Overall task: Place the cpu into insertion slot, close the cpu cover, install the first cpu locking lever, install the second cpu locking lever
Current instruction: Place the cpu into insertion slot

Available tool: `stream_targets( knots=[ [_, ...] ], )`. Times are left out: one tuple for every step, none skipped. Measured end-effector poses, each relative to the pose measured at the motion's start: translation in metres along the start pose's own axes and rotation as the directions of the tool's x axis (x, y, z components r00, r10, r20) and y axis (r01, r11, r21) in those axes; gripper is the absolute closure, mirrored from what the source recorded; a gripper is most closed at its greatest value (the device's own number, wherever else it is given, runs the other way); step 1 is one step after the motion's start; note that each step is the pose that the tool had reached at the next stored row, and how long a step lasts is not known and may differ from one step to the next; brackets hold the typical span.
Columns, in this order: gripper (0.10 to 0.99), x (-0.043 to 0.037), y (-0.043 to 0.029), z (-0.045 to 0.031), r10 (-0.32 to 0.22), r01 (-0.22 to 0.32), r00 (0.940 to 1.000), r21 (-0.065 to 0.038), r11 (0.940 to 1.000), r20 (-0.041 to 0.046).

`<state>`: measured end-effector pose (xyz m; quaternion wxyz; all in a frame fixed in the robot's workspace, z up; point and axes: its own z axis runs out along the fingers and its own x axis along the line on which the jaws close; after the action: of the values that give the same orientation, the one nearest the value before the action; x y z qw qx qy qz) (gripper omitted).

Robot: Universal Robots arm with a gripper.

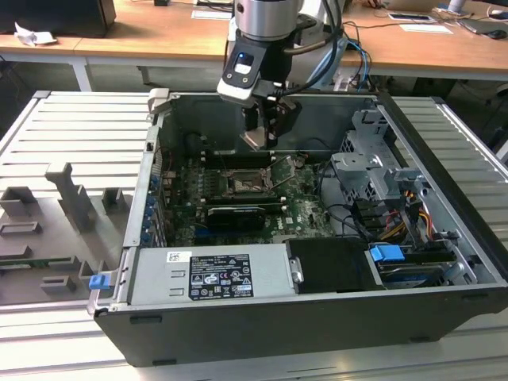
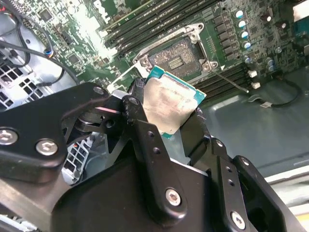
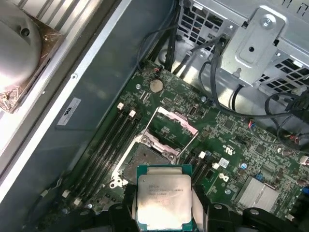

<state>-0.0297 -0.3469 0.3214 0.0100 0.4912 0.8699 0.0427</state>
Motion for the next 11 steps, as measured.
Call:
stream_targets(
  knots=[
    [0.545,0.0000,-0.0001,0.0008,0.000,0.000,1.0000,0.000,1.0000,0.0001],
    [0.545,0.0001,-0.0003,0.0017,0.000,0.000,1.0000,0.000,1.0000,0.0001],
    [0.545,0.0002,-0.0003,0.0025,0.000,0.000,1.0000,0.000,1.0000,0.0002],
    [0.545,0.0003,-0.0002,0.0037,0.000,0.000,1.0000,0.000,1.0000,0.0001],
    [0.545,0.0005,-0.0003,0.0048,0.001,-0.001,1.0000,0.000,1.0000,0.0001],
    [0.545,0.0011,-0.0001,0.0057,0.002,-0.002,1.0000,0.000,1.0000,0.0004],
    [0.545,0.0012,0.0000,0.0071,0.010,-0.010,0.9999,0.000,0.9999,0.0008],
    [0.545,0.0011,-0.0001,0.0094,0.039,-0.039,0.9992,0.001,0.9992,0.0023],
    [0.545,0.0011,-0.0003,0.0117,0.068,-0.068,0.9977,0.002,0.9977,0.0040],
    [0.545,0.0010,-0.0005,0.0133,0.088,-0.088,0.9961,0.002,0.9961,0.0050],
    [0.545,0.0010,-0.0006,0.0148,0.104,-0.104,0.9945,0.003,0.9945,0.0059]
  ],
)
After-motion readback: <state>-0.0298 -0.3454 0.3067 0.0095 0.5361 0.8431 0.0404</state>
